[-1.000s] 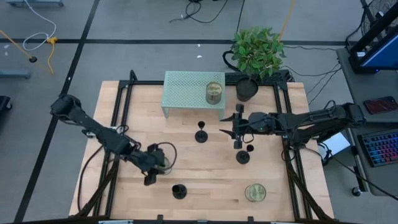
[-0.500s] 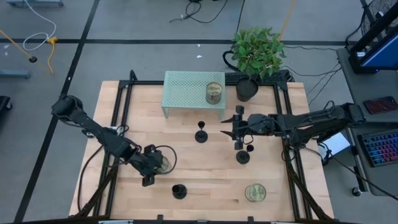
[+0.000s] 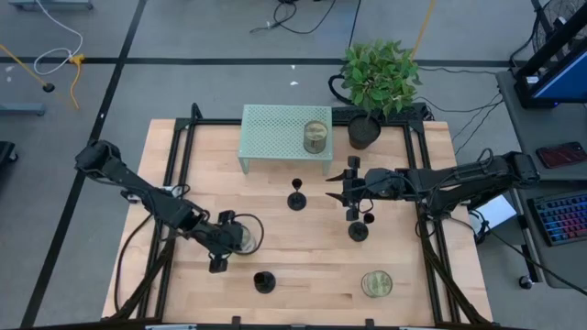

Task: Pick & Place candle stick holders
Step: Put the left jar candle on the shelf

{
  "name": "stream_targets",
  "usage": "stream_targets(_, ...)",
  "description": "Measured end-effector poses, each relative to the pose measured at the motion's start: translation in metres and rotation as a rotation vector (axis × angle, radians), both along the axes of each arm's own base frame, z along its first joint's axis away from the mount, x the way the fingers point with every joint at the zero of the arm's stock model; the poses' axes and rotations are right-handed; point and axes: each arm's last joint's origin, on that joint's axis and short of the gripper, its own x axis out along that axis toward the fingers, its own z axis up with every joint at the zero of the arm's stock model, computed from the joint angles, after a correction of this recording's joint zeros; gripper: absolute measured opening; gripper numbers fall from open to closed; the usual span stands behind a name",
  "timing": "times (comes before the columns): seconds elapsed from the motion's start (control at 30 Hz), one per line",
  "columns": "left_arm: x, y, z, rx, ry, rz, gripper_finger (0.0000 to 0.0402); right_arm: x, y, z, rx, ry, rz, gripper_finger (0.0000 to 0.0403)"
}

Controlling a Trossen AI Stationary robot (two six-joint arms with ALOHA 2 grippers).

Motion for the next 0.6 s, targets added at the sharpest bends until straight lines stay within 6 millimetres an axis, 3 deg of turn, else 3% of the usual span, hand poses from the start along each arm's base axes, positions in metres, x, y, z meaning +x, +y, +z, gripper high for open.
stream_targets(0.13,0.012,0.005,0.035,0.054,-0.036,-0.042,0.0007,0.000,0.000,0.000,-0.011,0.002,0.005,0.0169)
stream_targets(0.3,0.014,0.024,0.084,0.180,0.025,-0.033,0.0005,0.000,0.000,0.000,-0.011,0.001,0.005,0.0169)
stream_targets(0.43,0.015,0.050,0.117,0.286,0.040,-0.022,0.0004,0.000,0.000,0.000,-0.011,0.001,0.005,0.0169)
stream_targets(0.6,0.027,0.088,0.138,0.381,-0.038,-0.015,0.0004,0.000,0.000,0.000,-0.010,0.001,0.005,0.0169)
